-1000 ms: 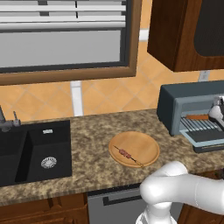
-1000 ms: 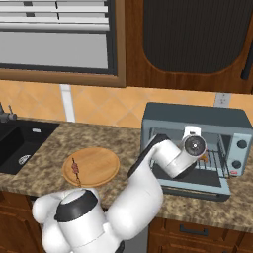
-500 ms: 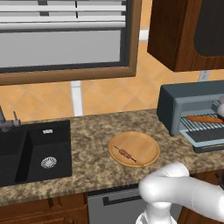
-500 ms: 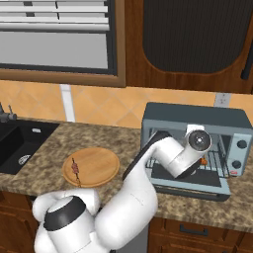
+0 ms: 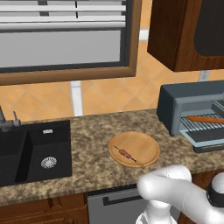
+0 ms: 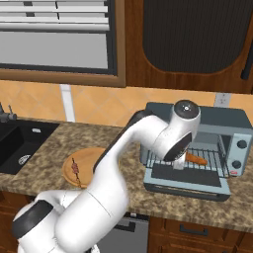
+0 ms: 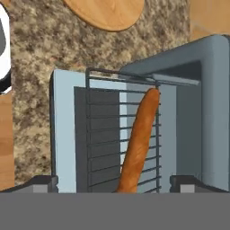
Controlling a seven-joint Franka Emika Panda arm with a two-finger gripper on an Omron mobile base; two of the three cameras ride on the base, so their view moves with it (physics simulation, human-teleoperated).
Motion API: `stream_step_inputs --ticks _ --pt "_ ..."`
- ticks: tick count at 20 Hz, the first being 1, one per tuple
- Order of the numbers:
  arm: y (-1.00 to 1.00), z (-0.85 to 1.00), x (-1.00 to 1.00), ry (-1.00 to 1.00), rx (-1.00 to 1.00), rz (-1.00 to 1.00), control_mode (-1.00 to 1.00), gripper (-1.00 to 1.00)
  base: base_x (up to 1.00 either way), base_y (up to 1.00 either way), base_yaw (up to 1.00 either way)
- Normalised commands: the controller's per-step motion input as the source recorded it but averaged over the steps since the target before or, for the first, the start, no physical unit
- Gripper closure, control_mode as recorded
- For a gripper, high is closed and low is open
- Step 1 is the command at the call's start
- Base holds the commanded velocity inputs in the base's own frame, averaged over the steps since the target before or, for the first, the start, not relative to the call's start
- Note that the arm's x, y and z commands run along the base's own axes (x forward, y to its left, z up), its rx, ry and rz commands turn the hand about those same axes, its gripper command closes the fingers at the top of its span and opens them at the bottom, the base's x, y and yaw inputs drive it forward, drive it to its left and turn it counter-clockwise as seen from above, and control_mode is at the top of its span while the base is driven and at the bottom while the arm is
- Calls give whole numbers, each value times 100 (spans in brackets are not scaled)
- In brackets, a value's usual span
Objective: Pick up the kebab skewer and baguette bread, and place them inside the toaster oven. Close the toaster oven door and start by setting the timer.
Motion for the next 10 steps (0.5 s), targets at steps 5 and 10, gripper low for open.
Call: stream_step_inputs --ticks 5,10 --pt "74 32 -86 25 0 -1 -100 -100 0 0 0" --pt "79 14 -97 12 2 -9 -100 -100 0 0 0"
